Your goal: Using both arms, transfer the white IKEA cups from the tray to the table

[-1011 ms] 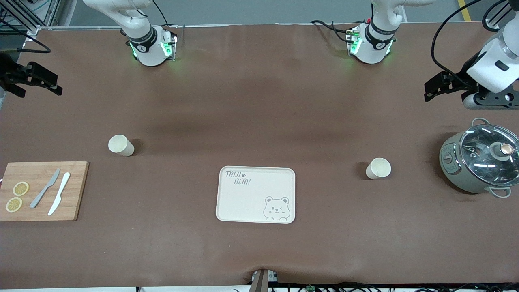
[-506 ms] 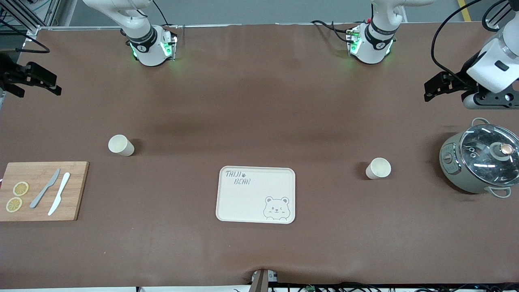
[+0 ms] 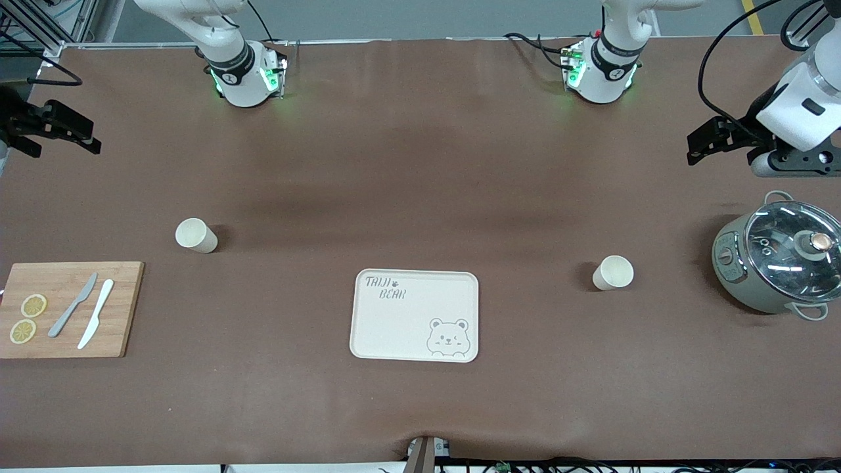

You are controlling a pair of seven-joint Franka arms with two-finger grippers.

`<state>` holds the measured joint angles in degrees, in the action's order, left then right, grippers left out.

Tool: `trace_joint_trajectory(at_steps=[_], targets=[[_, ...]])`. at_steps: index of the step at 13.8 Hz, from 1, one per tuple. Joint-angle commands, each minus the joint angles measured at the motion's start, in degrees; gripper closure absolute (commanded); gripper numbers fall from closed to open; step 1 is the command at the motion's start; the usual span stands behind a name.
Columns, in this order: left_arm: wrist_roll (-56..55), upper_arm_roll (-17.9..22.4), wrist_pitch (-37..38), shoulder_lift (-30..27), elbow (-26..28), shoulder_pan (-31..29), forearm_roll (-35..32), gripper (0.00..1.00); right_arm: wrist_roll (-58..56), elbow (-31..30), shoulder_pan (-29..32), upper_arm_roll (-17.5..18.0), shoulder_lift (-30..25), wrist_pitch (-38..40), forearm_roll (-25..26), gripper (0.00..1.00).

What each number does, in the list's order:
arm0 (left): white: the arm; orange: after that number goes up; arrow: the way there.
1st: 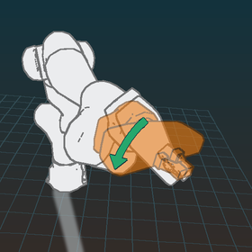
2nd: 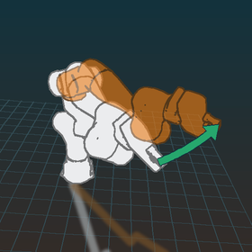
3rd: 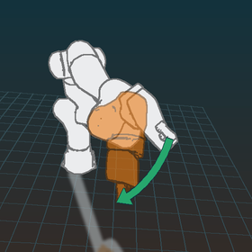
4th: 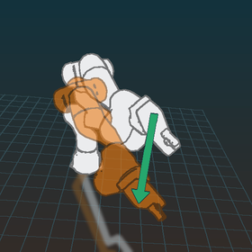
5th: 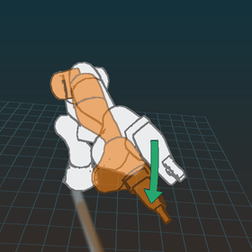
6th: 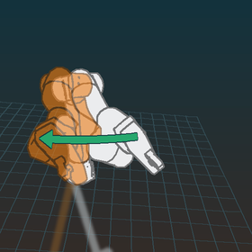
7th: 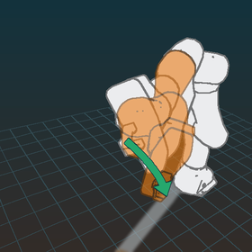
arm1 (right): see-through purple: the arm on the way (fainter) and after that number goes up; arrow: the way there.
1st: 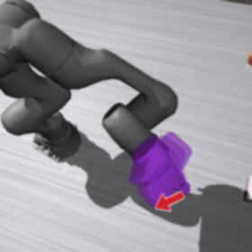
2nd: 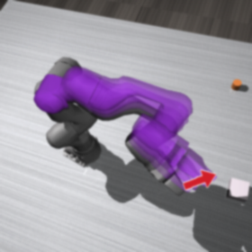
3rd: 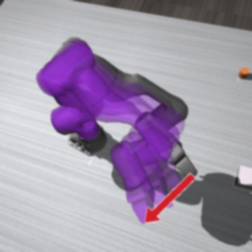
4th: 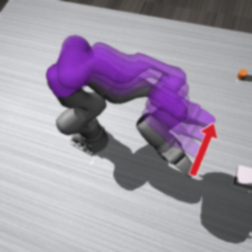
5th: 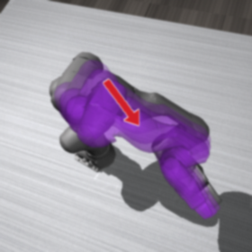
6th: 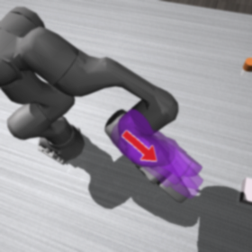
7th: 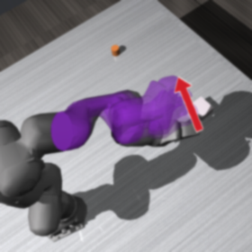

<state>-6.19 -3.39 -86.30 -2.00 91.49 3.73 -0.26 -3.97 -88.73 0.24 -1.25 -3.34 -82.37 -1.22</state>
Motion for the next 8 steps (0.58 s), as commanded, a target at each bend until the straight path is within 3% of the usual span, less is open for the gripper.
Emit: trace_joint_trajectory(at_steps=[1,6,8], targets=[[-1.5,-0.9,0.0,-0.5,0.0,-0.2,1.0,0.0,-0.5,1.3,-0.1,0.4,0.5,1.0,0.3,0.0],[0.3,-2.3,-0.2,0.1,-0.5,0.0,-3.2,0.0,-0.6,1.3,0.5,0.4,0.6,1.1,0.3,0.0],[2.1,-2.3,-0.2,1.9,-3.1,0.0,-3.2,0.0,-0.4,1.2,-0.1,0.4,0.6,1.2,0.3,0.0]])
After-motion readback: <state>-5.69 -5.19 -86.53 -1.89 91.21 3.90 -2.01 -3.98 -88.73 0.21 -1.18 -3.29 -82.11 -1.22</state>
